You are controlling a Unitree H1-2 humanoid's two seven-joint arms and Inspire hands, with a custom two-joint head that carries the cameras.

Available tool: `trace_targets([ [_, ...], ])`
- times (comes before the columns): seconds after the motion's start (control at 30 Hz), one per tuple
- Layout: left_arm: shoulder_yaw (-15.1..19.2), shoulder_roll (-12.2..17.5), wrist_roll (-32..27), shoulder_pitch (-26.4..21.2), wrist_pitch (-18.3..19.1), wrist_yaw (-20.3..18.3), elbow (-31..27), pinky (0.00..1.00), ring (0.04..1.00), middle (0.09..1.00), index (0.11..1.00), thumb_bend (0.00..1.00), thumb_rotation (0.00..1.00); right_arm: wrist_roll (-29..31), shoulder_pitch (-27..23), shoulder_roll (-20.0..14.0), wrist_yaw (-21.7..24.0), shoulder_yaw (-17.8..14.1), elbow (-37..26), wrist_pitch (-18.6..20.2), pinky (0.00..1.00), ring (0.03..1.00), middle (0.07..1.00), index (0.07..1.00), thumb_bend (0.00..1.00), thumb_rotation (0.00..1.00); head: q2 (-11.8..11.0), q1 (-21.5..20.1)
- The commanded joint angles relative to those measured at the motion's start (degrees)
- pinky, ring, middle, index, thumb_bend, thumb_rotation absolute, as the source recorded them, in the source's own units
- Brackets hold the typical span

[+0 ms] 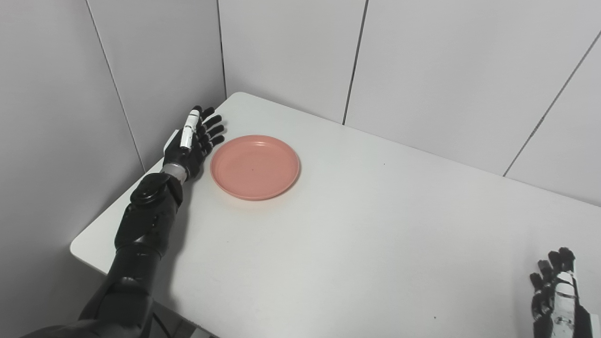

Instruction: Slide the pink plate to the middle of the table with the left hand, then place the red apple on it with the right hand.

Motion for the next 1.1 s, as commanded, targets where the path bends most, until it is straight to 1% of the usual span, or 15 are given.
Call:
trace_targets([
  [0.0,-0.4,0.7,-0.4,-1.5,-1.3,-1.1,-1.5,0.90,0.910,0.916,0.904,0.37,1.00,0.3,-0.9,0.0,0.1,-0.2,-1.8,0.3,1.00,1.000,1.000,1.000,0.03,1.00,0.1,-0.1],
  [0.27,-0.5,0.1,-1.1,-1.9,-0.9,-1.0,-1.2,0.91,0.909,0.912,0.896,0.38,1.00,0.8,-1.0,0.3,0.0,-0.3,-1.8,0.0,1.00,1.000,1.000,1.000,0.03,1.00,0.2,-0.2],
  [0.4,-1.1,-0.2,-0.6,-1.6,-0.9,-0.6,-1.8,0.91,0.913,0.913,0.899,0.36,1.00,0.8,-1.0,0.3,-0.1,-0.3,-1.7,0.0,1.00,1.000,1.000,1.000,0.03,1.00,0.3,-0.4],
  [0.6,-1.5,-0.4,-0.7,-1.4,-0.6,-0.6,-2.0,0.91,0.911,0.911,0.895,0.36,1.00,0.8,-0.9,0.2,0.0,-0.3,-1.9,0.2,1.00,1.000,1.000,1.000,0.04,1.00,0.4,-0.4],
  [0.8,-1.5,-1.4,-1.0,-0.5,0.7,-0.1,-4.1,0.92,0.918,0.917,0.903,0.35,1.00,0.4,-0.9,0.3,-0.3,-0.3,-2.0,0.4,1.00,1.000,1.000,1.000,0.04,1.00,0.6,-0.5],
  [1.07,-1.6,-2.3,-0.9,0.2,1.1,0.2,-5.6,0.92,0.920,0.920,0.905,0.34,1.00,0.0,-0.9,0.2,-0.4,-0.2,-1.9,0.4,1.00,1.000,1.000,0.997,0.05,1.00,0.8,-0.7],
])
